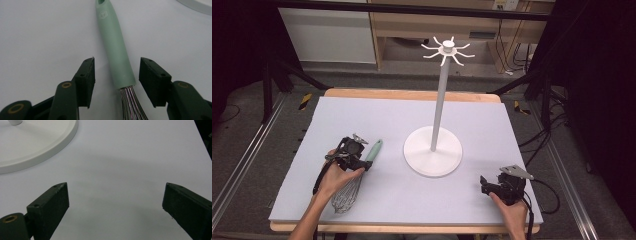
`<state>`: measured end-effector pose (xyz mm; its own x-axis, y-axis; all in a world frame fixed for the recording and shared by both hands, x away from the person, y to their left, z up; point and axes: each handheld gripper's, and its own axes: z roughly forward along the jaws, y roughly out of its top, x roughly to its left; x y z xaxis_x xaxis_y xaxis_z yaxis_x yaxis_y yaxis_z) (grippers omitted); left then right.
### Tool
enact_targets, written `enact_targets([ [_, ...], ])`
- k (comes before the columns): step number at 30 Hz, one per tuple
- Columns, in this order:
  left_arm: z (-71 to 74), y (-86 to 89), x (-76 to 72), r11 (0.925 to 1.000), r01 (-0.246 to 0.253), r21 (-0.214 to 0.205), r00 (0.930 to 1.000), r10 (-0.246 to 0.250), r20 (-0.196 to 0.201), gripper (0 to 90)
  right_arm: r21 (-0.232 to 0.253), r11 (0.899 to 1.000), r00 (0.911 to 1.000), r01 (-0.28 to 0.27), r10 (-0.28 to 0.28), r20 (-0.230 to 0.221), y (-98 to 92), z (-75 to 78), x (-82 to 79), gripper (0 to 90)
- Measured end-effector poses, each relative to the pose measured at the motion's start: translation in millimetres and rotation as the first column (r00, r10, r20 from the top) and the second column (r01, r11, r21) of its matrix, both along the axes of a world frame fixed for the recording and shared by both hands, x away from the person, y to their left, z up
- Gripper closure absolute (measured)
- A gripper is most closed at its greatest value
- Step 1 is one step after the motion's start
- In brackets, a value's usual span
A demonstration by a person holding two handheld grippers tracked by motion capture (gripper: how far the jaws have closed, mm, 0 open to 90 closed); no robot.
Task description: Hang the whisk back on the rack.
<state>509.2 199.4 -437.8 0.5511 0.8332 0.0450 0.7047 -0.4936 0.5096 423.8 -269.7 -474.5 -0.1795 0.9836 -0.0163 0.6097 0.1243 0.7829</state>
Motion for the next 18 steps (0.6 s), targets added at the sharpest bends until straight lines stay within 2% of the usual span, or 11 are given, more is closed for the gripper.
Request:
enact_targets([
  [4, -3.4, -0.4, 0.6, 0.9999, 0.002, 0.012, 0.9999, -0.002, -0.017, 49.0, -0.001, 1.000, 1.0000, 0.002, -0.002, -0.003, -0.2, -0.3, 0.3, 7.5],
  [10, -6.2, -0.2, 2.4, 0.9999, 0.000, 0.014, 0.9995, 0.000, -0.033, 51.9, -0.001, 1.000, 1.0000, 0.002, -0.002, -0.005, -0.1, -0.5, 0.4, 7.5],
  [18, -12.5, -0.2, 5.4, 0.9999, 0.003, 0.014, 0.9974, -0.002, -0.073, 55.1, -0.003, 1.000, 1.0000, 0.001, -0.001, -0.005, -0.8, -0.7, 0.9, 7.5],
])
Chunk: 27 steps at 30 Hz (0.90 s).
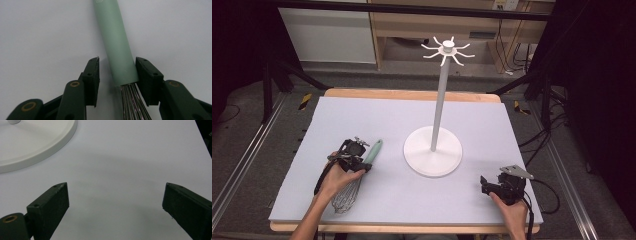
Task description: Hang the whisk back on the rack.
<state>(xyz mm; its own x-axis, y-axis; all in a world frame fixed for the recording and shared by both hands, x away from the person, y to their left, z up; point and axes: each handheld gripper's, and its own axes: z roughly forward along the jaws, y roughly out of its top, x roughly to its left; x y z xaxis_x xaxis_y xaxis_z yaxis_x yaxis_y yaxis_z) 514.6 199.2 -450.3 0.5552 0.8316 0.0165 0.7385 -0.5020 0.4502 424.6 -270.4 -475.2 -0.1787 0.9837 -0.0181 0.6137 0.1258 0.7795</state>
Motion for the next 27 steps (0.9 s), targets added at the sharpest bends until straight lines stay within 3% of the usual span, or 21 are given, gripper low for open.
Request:
enact_targets([
  [10, -1.0, -1.6, 3.2, 0.9997, -0.022, -0.008, 0.9994, 0.021, -0.028, 64.4, 0.003, 1.000, 1.0000, -0.001, 0.001, -0.002, -0.1, 0.1, 0.0, 7.5],
  [21, 0.2, -0.9, 5.1, 0.9988, -0.048, -0.007, 0.9982, 0.048, -0.036, 66.6, -0.001, 1.000, 1.0000, -0.003, 0.003, -0.003, -0.3, -0.3, 0.5, 7.5],
  [27, 4.5, -0.1, 2.6, 0.9986, -0.042, -0.032, 0.9985, 0.041, -0.037, 67.3, 0.001, 1.000, 1.0000, 0.001, -0.001, -0.005, -0.8, -0.4, 0.6, 7.5],
])
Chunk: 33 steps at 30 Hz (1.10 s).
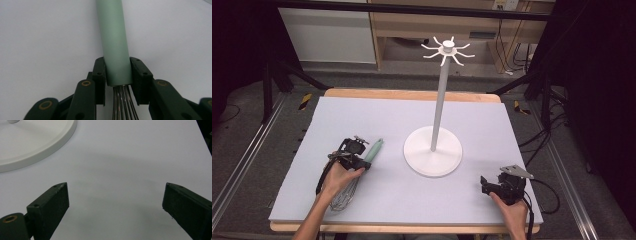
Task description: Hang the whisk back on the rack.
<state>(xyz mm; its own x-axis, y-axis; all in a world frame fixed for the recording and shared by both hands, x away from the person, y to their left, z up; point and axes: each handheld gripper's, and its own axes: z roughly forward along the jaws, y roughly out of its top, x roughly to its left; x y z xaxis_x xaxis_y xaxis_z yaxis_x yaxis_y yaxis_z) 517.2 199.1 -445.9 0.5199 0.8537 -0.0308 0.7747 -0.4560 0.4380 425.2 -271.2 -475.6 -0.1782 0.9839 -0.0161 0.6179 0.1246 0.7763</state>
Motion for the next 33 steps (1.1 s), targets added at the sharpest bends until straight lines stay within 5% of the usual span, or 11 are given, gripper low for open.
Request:
enact_targets([
  [18, 26.3, 6.0, -16.2, 0.9976, 0.036, -0.059, 0.9984, -0.034, 0.045, 68.7, 0.007, 1.000, 1.0000, 0.003, -0.003, -0.003, -0.3, 0.1, -0.2, 7.5],
  [33, 46.9, 17.6, -32.8, 0.9895, 0.036, -0.140, 0.9912, -0.018, 0.131, 68.7, 0.005, 1.000, 1.0000, 0.001, -0.001, -0.001, -0.3, 0.1, -0.3, 7.5],
])
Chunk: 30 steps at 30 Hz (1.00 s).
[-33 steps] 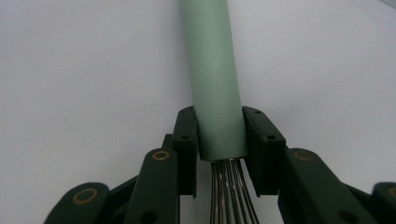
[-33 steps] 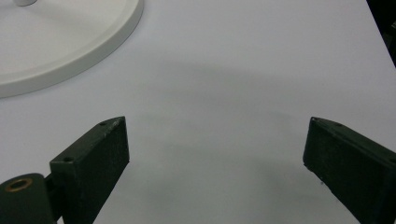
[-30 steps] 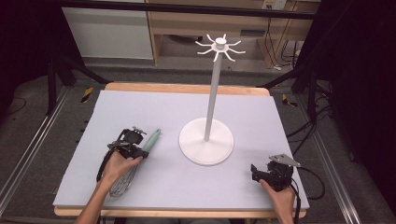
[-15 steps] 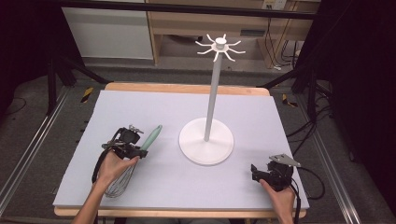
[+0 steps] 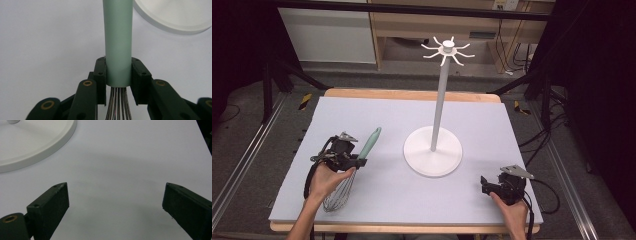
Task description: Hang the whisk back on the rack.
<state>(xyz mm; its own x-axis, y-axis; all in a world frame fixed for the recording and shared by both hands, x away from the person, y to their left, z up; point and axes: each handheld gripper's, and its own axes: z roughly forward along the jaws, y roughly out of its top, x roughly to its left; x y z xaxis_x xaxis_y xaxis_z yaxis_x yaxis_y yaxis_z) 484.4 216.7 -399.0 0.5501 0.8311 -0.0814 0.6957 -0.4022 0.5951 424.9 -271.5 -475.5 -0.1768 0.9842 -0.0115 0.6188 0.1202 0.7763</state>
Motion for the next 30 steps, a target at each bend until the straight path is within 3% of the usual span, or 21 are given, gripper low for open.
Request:
enact_targets([
  [11, 17.4, 11.4, -12.1, 0.9978, -0.006, -0.066, 0.9969, 0.012, 0.078, 68.8, -0.003, 1.000, 1.0000, -0.001, 0.001, -0.001, 0.2, -0.2, 0.0, 7.5],
  [17, 25.0, 14.3, -17.4, 0.9942, -0.016, -0.107, 0.9917, 0.029, 0.125, 68.7, -0.003, 1.000, 1.0000, 0.000, 0.000, 0.000, 0.1, -0.2, 0.0, 7.5],
  [21, 30.5, 15.9, -21.2, 0.9908, -0.018, -0.134, 0.9839, 0.041, 0.174, 68.8, -0.003, 1.000, 1.0000, 0.000, 0.000, 0.000, 0.1, -0.2, 0.0, 7.5],
  [22, 33.2, 16.4, -23.5, 0.9889, -0.015, -0.148, 0.9791, 0.045, 0.198, 68.8, -0.003, 1.000, 1.0000, 0.000, 0.000, 0.000, 0.1, -0.2, -0.1, 7.5],
  [26, 37.0, 17.6, -26.4, 0.9854, -0.017, -0.169, 0.9721, 0.055, 0.228, 68.7, -0.002, 1.000, 1.0000, -0.001, 0.001, 0.000, 0.1, -0.2, 0.0, 7.5],
  [30, 42.2, 19.3, -30.5, 0.9790, -0.016, -0.203, 0.9564, 0.074, 0.283, 68.7, 0.000, 1.000, 1.0000, 0.001, -0.001, -0.001, 0.3, -0.2, 0.0, 7.5],
])
